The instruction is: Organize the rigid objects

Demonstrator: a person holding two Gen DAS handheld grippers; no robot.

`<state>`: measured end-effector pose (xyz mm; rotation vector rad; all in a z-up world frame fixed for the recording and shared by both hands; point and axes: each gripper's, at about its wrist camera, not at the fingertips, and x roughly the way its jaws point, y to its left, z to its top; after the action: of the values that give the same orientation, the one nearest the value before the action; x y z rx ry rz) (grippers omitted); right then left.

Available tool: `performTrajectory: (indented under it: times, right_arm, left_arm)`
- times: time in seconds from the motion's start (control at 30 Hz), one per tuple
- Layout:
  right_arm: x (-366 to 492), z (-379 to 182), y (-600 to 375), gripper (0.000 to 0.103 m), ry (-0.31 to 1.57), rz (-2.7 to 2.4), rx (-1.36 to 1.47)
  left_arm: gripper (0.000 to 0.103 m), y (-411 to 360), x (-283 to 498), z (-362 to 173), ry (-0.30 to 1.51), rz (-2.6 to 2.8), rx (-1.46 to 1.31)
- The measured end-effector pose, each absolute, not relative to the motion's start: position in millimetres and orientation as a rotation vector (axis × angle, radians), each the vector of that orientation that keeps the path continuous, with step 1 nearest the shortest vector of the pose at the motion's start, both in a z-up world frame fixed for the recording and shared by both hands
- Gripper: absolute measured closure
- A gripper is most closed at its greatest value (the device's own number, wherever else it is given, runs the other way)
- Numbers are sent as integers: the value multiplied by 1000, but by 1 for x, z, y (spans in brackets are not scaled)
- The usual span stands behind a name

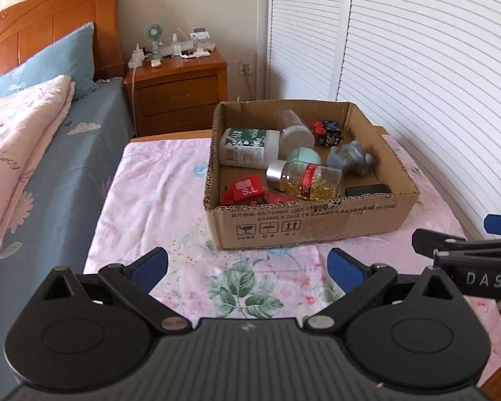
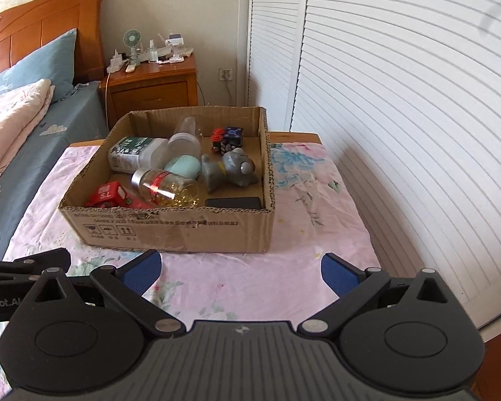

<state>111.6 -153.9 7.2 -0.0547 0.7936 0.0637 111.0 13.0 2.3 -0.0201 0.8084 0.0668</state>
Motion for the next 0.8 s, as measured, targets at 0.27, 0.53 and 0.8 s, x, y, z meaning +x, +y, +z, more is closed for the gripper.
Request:
performTrajectory:
  times: [0.27, 0.53, 0.8]
  right_arm:
    - [110, 8, -148, 0, 794, 70, -68]
    - [109, 8, -148, 0, 793, 73, -64]
    - [109, 8, -151, 0, 789, 76, -53]
  left_arm:
    - [2, 15, 104, 7, 789, 85, -12]
    - [2, 12, 102, 11, 782, 92, 3]
    - [2, 8, 101, 12, 778, 90, 20]
